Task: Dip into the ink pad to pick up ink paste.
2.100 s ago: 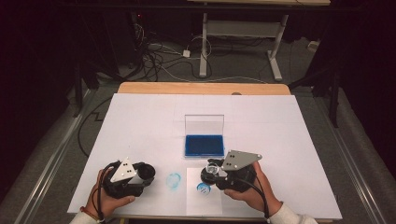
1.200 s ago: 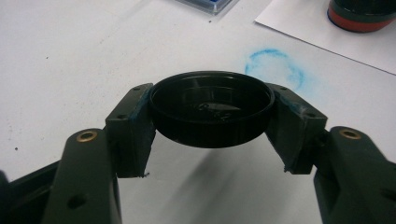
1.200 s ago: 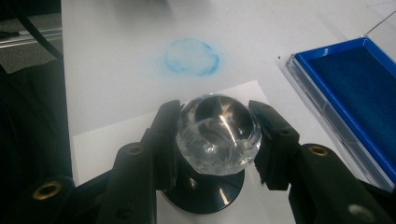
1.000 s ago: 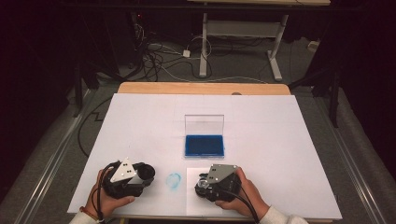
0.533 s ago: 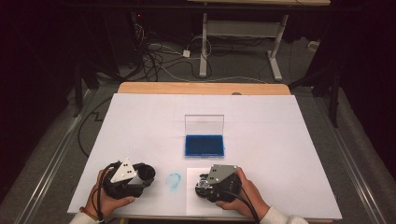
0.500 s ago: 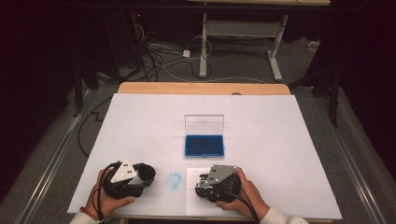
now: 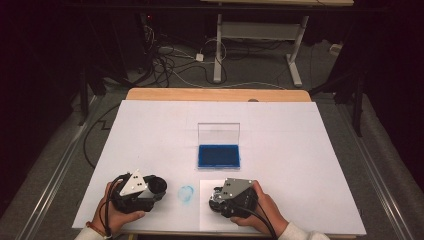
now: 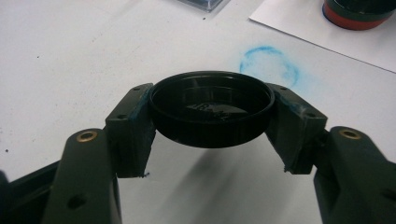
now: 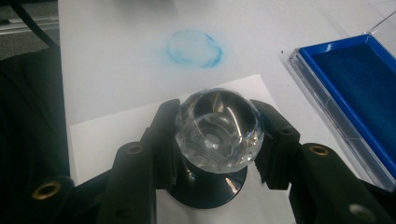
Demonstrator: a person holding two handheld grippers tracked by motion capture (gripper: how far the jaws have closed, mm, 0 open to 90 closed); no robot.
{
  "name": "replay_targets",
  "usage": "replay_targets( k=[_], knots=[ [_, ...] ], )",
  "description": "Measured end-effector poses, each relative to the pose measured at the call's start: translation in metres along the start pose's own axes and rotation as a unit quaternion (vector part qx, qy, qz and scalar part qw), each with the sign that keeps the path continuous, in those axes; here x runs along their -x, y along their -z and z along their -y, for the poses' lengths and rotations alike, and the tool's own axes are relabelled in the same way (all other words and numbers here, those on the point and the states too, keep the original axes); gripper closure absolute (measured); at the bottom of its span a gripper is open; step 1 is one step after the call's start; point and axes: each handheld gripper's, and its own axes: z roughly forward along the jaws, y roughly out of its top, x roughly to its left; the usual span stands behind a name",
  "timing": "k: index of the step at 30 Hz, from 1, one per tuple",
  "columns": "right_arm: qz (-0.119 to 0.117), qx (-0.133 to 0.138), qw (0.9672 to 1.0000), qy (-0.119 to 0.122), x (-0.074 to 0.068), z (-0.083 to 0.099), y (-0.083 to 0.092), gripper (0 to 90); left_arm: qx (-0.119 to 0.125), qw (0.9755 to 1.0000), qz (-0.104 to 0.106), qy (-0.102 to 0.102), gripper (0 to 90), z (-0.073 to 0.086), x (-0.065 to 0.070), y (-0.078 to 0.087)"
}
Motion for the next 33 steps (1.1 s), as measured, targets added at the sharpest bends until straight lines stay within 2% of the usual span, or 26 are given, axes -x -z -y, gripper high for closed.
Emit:
replay_targets(
  k=[2, 7, 9, 11, 13, 21, 33],
  knots=[
    [0.006, -0.004, 0.9999, 0.008, -0.002, -0.001, 0.000, 56.8, 0.000, 1.0000, 0.000, 0.000, 36.6, 0.000, 0.000, 0.000],
    [0.004, -0.005, 1.0000, 0.006, -0.001, -0.001, 0.000, 56.8, 0.001, 1.0000, 0.000, 0.001, 36.6, 0.000, 0.000, 0.000],
    [0.003, -0.002, 1.0000, 0.000, 0.000, -0.001, 0.001, 56.8, 0.002, 1.0000, -0.001, 0.002, 36.6, 0.000, -0.001, 0.001],
    [-0.013, 0.003, 0.9998, -0.011, 0.004, -0.001, 0.003, 56.8, 0.004, 1.0000, -0.001, 0.003, 36.6, 0.000, -0.001, 0.001],
    [-0.019, 0.021, 0.9992, -0.030, 0.008, -0.003, 0.009, 56.8, 0.003, 1.0000, -0.002, 0.003, 36.6, 0.000, -0.002, 0.001],
    [0.022, 0.056, 0.9976, -0.034, 0.020, -0.009, 0.032, 56.8, 0.004, 1.0000, -0.001, 0.001, 36.6, -0.001, 0.000, 0.000],
    [0.069, 0.105, 0.9893, -0.075, 0.050, -0.003, 0.072, 56.8, 0.001, 1.0000, 0.005, 0.000, 36.6, -0.001, 0.001, -0.002]
  ],
)
